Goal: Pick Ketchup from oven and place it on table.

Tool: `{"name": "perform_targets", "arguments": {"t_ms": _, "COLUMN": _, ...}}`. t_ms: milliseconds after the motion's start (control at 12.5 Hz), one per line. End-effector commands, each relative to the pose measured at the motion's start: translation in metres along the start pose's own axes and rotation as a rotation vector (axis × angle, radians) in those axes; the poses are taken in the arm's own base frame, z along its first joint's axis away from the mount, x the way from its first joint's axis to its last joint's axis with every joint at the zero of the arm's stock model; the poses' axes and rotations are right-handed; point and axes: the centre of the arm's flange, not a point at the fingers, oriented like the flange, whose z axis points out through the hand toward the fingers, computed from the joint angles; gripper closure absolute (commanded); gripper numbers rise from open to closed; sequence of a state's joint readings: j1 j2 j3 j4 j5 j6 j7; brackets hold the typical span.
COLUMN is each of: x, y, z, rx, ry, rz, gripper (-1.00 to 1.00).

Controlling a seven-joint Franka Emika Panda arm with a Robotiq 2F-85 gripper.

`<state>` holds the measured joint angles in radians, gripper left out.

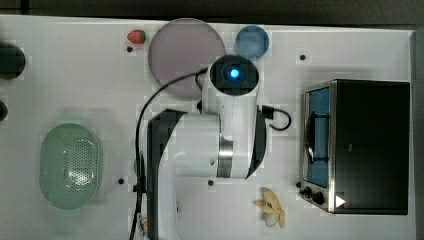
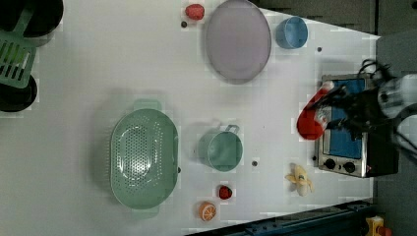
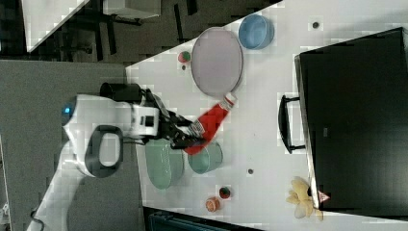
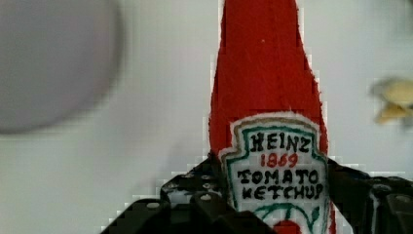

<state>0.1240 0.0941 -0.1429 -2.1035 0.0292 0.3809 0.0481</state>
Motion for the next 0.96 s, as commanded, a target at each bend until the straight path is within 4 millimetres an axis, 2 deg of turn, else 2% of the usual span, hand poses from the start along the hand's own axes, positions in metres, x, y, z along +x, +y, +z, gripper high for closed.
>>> {"name": "perform_targets", "arguments": {"t_ms": 80, "x": 0.021, "y": -0.002, "z": 0.0, "rx": 0.096, "ry": 0.079, "rz": 0.032, "gripper": -0.21}}
{"name": "perform_targets", "arguments": {"t_ms": 160, "x": 0.022, "y": -0.005, "z": 0.039, "rx": 0.086, "ry": 0.082, "rz": 0.03, "gripper": -0.21}}
{"name": "perform_targets", "arguments": {"t_ms": 240, "x": 0.023, "y": -0.006, "z": 0.06, "rx": 0.079, "ry": 0.082, "rz": 0.032, "gripper": -0.21}}
{"name": "perform_targets", "arguments": {"t_ms": 320, "x": 0.031, "y": -0.012, "z": 0.109, "rx": 0.063, "ry": 0.091, "rz": 0.035, "gripper": -0.21}}
{"name": "perform_targets", "arguments": {"t_ms": 560, "x": 0.042, "y": -0.021, "z": 0.155, "rx": 0.065, "ry": 0.119, "rz": 0.036, "gripper": -0.21}}
{"name": "perform_targets", "arguments": {"t_ms": 640, "x": 0.043, "y": -0.022, "z": 0.163, "rx": 0.066, "ry": 0.124, "rz": 0.035, "gripper": -0.24}}
{"name": "perform_targets", "arguments": {"t_ms": 720, "x": 0.042, "y": -0.022, "z": 0.17, "rx": 0.061, "ry": 0.122, "rz": 0.033, "gripper": -0.4}}
{"name": "perform_targets", "arguments": {"t_ms": 800, "x": 0.041, "y": -0.021, "z": 0.175, "rx": 0.055, "ry": 0.117, "rz": 0.035, "gripper": -0.61}}
{"name": "perform_targets", "arguments": {"t_ms": 880, "x": 0.041, "y": -0.021, "z": 0.174, "rx": 0.06, "ry": 0.121, "rz": 0.042, "gripper": -0.99}}
{"name": "perform_targets", "arguments": {"t_ms": 960, "x": 0.045, "y": -0.027, "z": 0.136, "rx": 0.125, "ry": 0.164, "rz": 0.066, "gripper": -1.0}}
